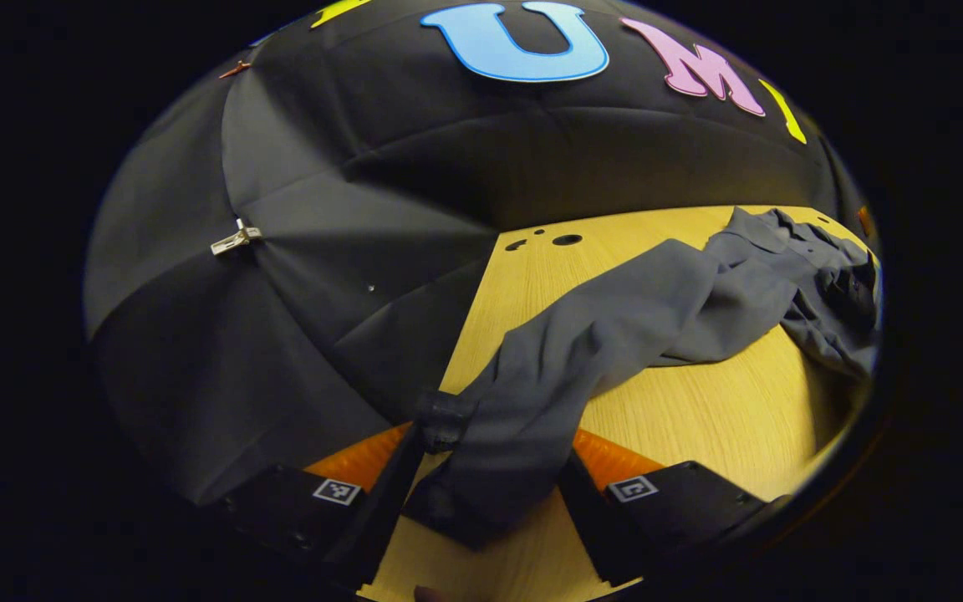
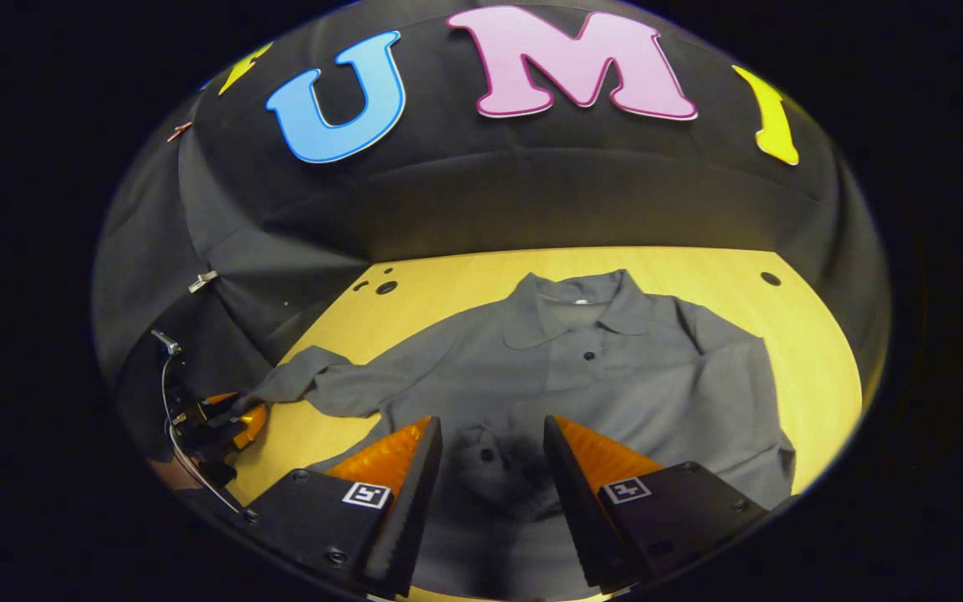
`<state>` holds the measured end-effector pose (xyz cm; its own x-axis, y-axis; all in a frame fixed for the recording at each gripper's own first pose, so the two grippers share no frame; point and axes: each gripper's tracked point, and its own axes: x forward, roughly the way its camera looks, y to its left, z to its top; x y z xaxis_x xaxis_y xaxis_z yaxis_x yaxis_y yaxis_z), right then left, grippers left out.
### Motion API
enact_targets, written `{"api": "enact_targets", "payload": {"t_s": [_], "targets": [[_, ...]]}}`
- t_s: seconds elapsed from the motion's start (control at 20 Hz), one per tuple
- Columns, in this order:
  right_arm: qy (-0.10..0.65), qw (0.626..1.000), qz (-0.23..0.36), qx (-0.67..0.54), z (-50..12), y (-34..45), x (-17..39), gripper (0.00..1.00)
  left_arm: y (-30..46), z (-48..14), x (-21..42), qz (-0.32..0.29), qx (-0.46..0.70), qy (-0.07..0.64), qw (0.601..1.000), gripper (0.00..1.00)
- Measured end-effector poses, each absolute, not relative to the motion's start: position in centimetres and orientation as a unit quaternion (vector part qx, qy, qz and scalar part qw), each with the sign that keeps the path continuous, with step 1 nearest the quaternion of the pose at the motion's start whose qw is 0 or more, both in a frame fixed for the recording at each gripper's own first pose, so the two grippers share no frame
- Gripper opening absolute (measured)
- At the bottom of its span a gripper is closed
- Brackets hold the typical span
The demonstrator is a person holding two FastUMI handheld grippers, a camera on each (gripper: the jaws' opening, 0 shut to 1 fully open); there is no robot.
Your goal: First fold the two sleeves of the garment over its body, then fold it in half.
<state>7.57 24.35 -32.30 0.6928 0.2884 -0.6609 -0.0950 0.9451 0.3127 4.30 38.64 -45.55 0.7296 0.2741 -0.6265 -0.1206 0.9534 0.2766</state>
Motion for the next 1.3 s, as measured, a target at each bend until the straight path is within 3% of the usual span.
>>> {"api": "enact_targets", "payload": {"t_s": [0.25,0.75,1.05,1.3], "targets": [[0.373,0.917,0.071,0.126,-31.6,20.2,6.8,0.77,37.7,-45.8,3.6,0.100,0.103,0.374,0.916,0.11],[0.357,0.928,0.027,0.107,-30.6,10.7,4.0,0.77,35.4,-35.1,3.4,0.147,0.054,0.324,0.933,0.09],[0.342,0.935,0.025,0.091,-29.9,6.0,3.0,0.77,28.8,-26.3,4.7,0.122,0.011,0.277,0.953,0.09],[0.337,0.937,0.024,0.088,-29.9,2.8,1.8,0.76,22.6,-23.3,5.9,0.094,-0.005,0.270,0.958,0.07]]}}
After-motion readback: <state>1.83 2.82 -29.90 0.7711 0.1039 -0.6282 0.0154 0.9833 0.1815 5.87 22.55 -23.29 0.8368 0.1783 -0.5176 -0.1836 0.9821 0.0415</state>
